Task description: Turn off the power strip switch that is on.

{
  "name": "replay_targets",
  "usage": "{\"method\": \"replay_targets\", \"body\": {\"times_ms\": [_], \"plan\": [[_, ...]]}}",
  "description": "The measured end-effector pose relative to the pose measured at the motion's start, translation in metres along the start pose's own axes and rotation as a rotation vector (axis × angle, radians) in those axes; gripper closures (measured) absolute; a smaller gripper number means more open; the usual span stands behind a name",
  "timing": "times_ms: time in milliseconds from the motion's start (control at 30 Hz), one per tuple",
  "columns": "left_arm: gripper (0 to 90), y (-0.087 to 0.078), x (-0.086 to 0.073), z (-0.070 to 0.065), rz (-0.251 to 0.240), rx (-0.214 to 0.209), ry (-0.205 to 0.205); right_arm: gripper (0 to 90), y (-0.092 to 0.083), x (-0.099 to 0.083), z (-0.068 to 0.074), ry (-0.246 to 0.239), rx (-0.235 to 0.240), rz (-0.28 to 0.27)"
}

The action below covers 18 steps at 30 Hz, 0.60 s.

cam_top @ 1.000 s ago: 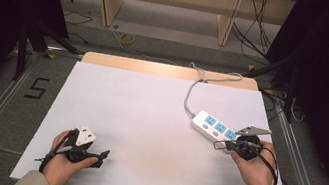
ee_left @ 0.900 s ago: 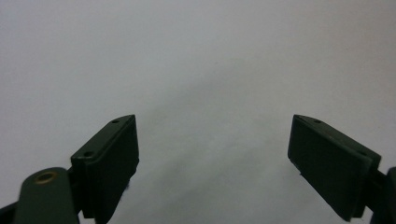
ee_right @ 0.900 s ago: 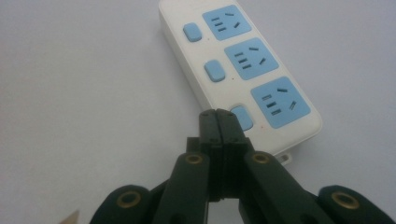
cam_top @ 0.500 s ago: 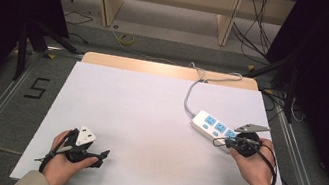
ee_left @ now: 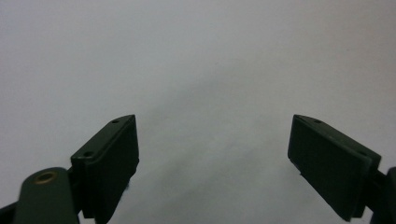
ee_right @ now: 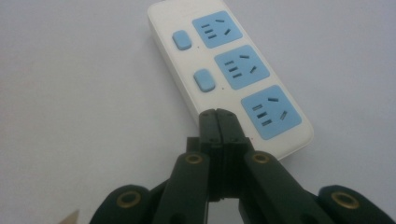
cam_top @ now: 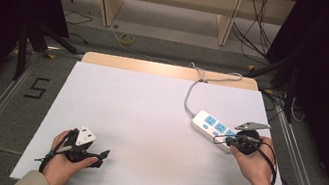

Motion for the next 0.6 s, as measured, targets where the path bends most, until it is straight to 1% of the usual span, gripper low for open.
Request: {"method": "replay_targets", "body": {"times_ms": [600], "plan": [[16.2,0.0000,0.0000,0.0000,0.002,0.001,0.001,90.0,0.0050,0.0048,-0.0052,0.004,-0.002,0.005]]}}
Point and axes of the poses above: each handheld gripper's, and its own axes: y roughly forward along the jaws, x roughly out of its top, z roughly to its left, the point moved 10 cm from there along y, roughly forward along the jaws, and after that the axes turned 2 degrees about -y, right-handed, at the moved point
